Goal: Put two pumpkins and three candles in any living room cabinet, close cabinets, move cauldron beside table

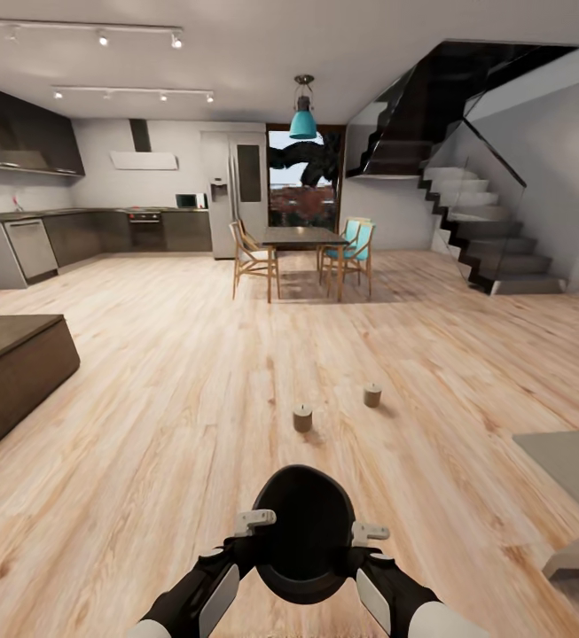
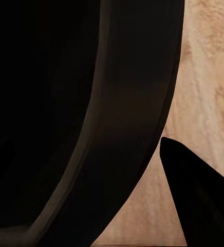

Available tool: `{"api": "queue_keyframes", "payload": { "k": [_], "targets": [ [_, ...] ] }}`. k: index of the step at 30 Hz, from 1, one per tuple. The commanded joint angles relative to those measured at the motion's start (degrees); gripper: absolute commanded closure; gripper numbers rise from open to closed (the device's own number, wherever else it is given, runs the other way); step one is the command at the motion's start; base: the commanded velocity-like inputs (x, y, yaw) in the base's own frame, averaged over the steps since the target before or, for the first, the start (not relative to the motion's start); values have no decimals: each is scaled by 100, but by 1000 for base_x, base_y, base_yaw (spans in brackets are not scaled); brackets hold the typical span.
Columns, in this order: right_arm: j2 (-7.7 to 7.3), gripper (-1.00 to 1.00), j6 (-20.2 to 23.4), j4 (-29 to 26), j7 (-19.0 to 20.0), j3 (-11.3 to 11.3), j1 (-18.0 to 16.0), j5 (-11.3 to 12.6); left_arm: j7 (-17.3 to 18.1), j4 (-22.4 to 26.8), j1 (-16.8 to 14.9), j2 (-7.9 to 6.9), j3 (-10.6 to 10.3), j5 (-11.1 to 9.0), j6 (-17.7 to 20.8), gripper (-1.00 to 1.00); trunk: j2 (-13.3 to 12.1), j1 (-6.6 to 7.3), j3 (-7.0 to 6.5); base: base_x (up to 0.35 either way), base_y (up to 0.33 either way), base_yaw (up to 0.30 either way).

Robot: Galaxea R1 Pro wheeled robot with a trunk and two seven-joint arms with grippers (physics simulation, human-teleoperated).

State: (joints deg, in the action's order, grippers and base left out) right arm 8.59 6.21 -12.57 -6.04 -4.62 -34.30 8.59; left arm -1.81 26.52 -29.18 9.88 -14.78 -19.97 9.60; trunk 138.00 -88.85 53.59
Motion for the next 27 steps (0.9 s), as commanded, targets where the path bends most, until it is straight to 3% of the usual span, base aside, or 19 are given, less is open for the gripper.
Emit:
{"api": "queue_keyframes", "payload": {
  "k": [1,7,27],
  "targets": [
    [-24,100,29,-237,204,-12,-7,108,-12,17,0,-92,-78,-147,22,100,3,3,5,-88,265,-271],
    [-24,100,29,-237,206,-12,-7,108,-12,19,0,-92,-78,-147,19,100,3,3,1,-73,162,-272],
    [-24,100,29,-237,209,-12,-7,108,-12,19,0,-92,-78,-147,16,100,3,3,-50,-3,4,-272]
  ]
}}
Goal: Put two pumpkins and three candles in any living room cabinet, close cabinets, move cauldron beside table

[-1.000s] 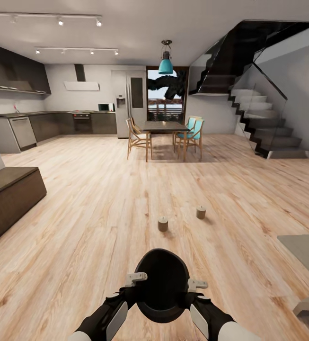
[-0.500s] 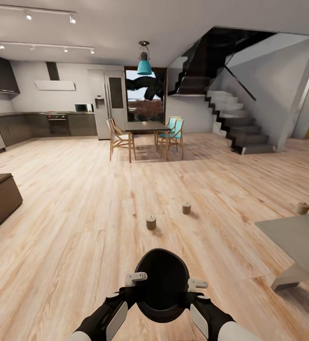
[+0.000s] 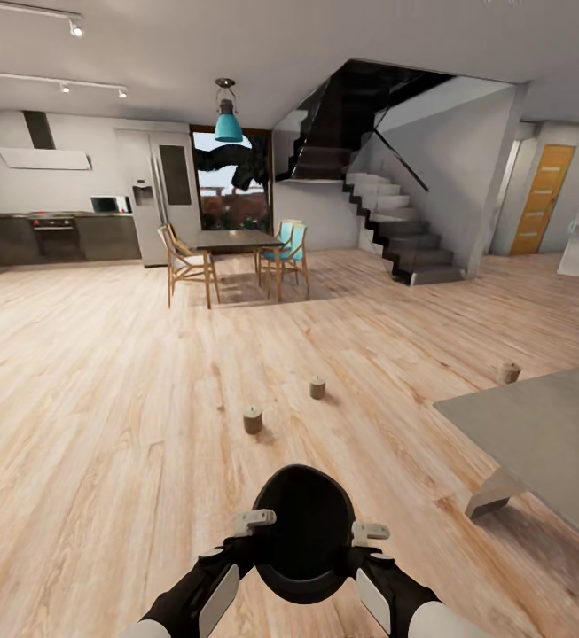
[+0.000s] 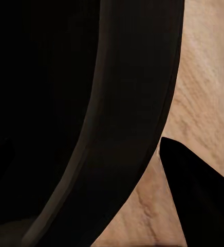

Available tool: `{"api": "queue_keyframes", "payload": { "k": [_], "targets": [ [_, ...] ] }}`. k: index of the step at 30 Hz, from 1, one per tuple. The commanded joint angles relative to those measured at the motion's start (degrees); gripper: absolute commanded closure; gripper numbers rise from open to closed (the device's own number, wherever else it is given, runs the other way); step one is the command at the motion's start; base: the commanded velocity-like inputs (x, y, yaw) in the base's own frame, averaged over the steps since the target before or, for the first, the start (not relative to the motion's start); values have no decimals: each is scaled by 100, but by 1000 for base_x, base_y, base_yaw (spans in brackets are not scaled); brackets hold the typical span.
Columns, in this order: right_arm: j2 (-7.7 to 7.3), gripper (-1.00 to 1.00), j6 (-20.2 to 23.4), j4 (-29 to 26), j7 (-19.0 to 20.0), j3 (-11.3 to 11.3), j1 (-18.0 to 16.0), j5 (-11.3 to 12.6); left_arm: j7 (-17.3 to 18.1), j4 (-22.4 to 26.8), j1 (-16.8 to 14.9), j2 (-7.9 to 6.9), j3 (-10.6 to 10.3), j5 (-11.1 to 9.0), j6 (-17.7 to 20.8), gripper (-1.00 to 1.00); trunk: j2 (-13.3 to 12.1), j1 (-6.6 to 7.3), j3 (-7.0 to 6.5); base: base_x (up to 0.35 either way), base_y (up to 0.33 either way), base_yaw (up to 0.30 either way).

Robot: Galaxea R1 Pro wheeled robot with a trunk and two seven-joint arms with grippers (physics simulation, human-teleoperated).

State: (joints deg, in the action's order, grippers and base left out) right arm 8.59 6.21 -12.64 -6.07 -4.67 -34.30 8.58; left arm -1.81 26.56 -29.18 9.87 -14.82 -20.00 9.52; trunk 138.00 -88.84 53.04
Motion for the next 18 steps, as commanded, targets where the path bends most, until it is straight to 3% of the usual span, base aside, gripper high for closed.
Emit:
{"api": "queue_keyframes", "payload": {
  "k": [1,18],
  "targets": [
    [-24,100,29,-231,212,-8,-6,109,-13,16,-2,-90,-74,-144,24,100,3,2,2,0,0,-272],
    [-24,100,29,-231,212,-8,-6,109,-13,16,0,-90,-74,-144,24,100,3,2,-47,0,0,-272]
  ]
}}
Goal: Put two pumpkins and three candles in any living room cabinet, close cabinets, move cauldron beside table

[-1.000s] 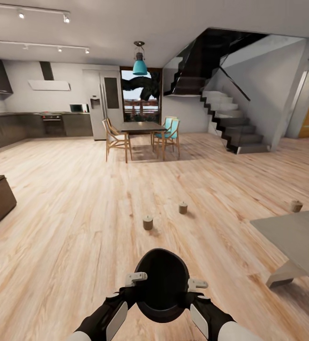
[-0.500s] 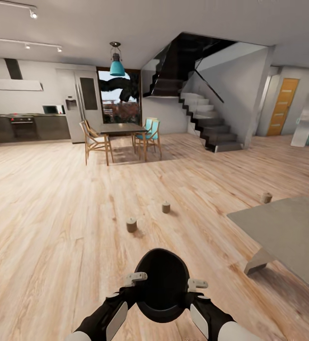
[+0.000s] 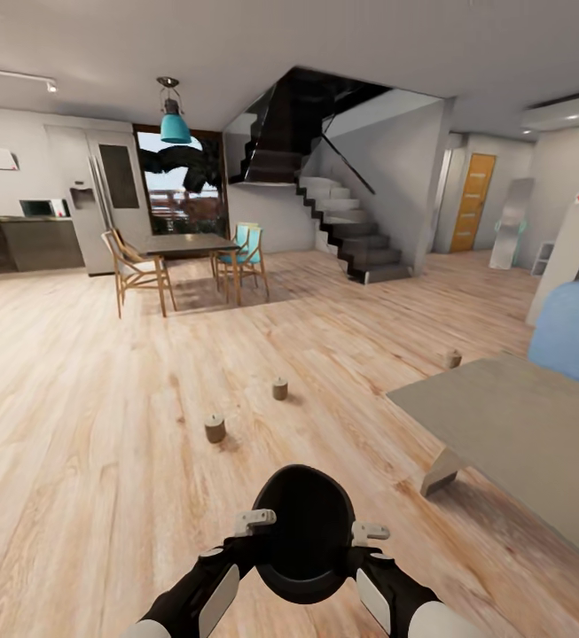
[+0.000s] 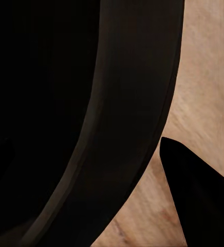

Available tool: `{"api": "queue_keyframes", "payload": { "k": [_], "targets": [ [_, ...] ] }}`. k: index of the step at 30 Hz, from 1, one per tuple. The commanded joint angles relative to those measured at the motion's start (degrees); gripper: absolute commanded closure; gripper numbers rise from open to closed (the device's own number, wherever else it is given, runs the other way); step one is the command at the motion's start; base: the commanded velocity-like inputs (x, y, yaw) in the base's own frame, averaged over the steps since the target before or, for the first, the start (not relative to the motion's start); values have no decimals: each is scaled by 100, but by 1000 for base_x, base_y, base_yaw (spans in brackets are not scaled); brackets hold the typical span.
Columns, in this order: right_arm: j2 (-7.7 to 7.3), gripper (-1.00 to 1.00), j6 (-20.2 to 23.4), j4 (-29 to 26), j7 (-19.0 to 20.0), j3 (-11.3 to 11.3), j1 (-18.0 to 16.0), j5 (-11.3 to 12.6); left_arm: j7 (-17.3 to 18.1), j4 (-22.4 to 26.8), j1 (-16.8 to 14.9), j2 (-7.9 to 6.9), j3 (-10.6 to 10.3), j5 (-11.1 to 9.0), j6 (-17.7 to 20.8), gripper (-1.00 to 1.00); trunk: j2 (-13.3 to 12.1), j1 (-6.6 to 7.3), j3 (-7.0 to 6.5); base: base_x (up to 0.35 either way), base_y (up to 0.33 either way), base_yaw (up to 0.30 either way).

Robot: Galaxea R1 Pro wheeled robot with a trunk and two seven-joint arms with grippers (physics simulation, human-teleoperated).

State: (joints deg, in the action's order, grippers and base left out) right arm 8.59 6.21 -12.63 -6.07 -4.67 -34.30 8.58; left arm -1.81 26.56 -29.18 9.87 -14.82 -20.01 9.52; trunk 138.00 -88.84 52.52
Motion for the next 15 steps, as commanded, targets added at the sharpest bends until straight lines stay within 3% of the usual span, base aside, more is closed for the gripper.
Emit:
{"api": "queue_keyframes", "payload": {
  "k": [1,15],
  "targets": [
    [-24,100,29,-231,212,-8,-6,109,-12,16,0,-90,-74,-144,24,100,3,2,2,0,0,-272],
    [-24,100,29,-231,212,-8,-6,109,-12,16,-1,-90,-74,-144,25,100,3,2,-39,0,0,-272]
  ]
}}
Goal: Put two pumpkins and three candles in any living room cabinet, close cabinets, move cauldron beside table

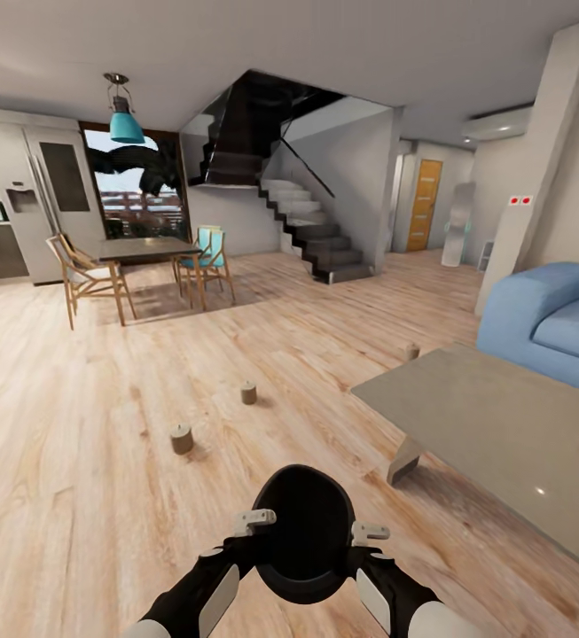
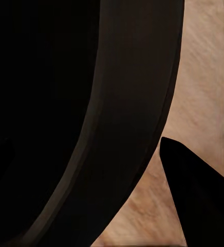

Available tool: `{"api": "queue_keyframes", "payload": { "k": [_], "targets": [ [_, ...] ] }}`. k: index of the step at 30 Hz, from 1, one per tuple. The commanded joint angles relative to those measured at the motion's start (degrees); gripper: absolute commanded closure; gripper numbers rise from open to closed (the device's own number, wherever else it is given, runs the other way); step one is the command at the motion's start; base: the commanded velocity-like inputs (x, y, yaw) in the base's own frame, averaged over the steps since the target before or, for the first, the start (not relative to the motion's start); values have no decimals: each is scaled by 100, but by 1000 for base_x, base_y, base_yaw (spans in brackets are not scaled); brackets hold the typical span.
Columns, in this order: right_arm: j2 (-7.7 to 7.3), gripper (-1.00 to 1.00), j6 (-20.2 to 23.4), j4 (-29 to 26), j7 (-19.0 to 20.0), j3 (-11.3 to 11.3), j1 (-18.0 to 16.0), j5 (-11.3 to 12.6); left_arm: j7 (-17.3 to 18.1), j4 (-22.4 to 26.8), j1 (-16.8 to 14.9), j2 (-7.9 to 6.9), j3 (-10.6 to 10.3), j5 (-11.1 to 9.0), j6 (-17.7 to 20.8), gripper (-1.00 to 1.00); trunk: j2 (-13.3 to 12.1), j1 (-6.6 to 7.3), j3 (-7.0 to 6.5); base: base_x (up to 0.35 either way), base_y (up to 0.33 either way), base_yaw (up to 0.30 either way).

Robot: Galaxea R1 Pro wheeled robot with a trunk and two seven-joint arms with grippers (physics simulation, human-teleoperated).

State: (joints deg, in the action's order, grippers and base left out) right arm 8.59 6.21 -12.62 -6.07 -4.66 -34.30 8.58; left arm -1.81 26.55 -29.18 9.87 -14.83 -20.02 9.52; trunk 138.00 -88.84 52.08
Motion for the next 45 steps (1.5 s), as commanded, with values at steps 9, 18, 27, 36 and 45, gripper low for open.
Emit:
{"api": "queue_keyframes", "payload": {
  "k": [9,18,27,36,45],
  "targets": [
    [-24,100,29,-232,211,-9,-6,109,-12,17,-1,-90,-73,-143,24,100,3,2,-24,0,0,-272],
    [-24,100,29,-232,212,-9,-6,109,-12,17,0,-90,-73,-143,25,100,3,2,-55,0,0,-272],
    [-24,100,29,-232,212,-9,-6,109,-12,17,0,-90,-73,-143,29,100,3,2,-89,0,0,-272],
    [-24,100,29,-232,212,-9,-6,109,-12,14,0,-90,-73,-143,29,100,3,2,-124,-12,31,-272],
    [-25,100,29,-232,212,-9,-7,109,-12,17,-2,-90,-73,-143,31,100,3,2,-161,-43,227,-272]
  ]
}}
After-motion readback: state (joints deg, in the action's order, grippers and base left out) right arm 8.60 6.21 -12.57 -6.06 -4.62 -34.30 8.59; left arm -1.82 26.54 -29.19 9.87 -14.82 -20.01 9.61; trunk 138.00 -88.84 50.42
